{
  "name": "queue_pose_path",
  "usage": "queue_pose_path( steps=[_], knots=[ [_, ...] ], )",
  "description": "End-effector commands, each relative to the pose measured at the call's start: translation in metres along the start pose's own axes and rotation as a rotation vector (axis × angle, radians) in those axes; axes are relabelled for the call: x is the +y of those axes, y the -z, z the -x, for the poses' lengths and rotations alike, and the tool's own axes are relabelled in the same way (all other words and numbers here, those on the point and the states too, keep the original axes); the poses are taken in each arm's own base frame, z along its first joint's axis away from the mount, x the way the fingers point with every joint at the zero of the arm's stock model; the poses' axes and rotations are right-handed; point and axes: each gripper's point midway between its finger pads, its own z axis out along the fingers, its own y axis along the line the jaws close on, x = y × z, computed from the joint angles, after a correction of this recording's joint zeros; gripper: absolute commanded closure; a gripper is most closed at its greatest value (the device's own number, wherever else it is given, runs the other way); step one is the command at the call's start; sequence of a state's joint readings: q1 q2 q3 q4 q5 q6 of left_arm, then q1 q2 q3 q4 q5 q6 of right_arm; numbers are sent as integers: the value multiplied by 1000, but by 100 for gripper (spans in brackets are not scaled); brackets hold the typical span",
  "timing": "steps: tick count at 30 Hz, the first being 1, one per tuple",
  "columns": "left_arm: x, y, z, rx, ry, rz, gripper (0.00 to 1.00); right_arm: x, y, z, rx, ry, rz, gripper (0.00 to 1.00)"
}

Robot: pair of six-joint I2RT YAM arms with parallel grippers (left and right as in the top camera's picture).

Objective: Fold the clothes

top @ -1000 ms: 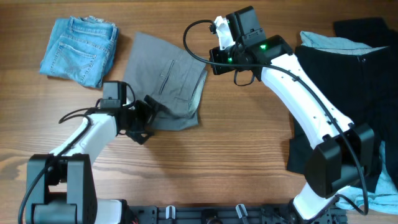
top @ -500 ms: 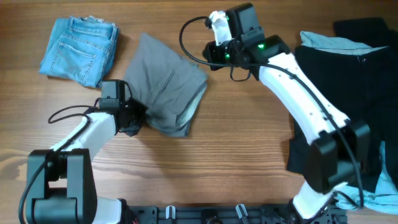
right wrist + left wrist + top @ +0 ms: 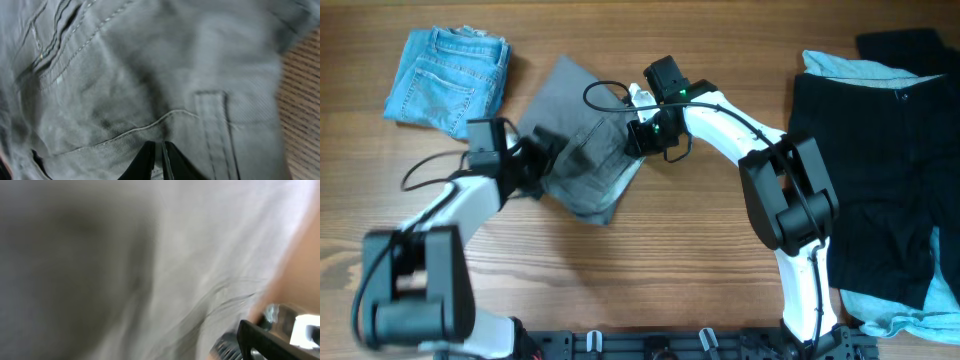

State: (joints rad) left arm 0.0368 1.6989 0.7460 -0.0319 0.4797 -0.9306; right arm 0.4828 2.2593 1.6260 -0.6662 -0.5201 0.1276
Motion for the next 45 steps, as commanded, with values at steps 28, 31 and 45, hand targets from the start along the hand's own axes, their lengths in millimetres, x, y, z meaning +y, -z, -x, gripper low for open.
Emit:
queue_pose_path(
  steps=[28,31,45],
  knots=[
    [-69,136,269,-664,-124,-406,83,3,184,16,-253,-90,-36,93],
    [-6,109,273,-584,-18,-267,0,3,184,16,-254,-115,-32,93],
    [-46,296,142,-516,-291,-185,0,3,202,24,-321,-105,-90,93]
  ],
)
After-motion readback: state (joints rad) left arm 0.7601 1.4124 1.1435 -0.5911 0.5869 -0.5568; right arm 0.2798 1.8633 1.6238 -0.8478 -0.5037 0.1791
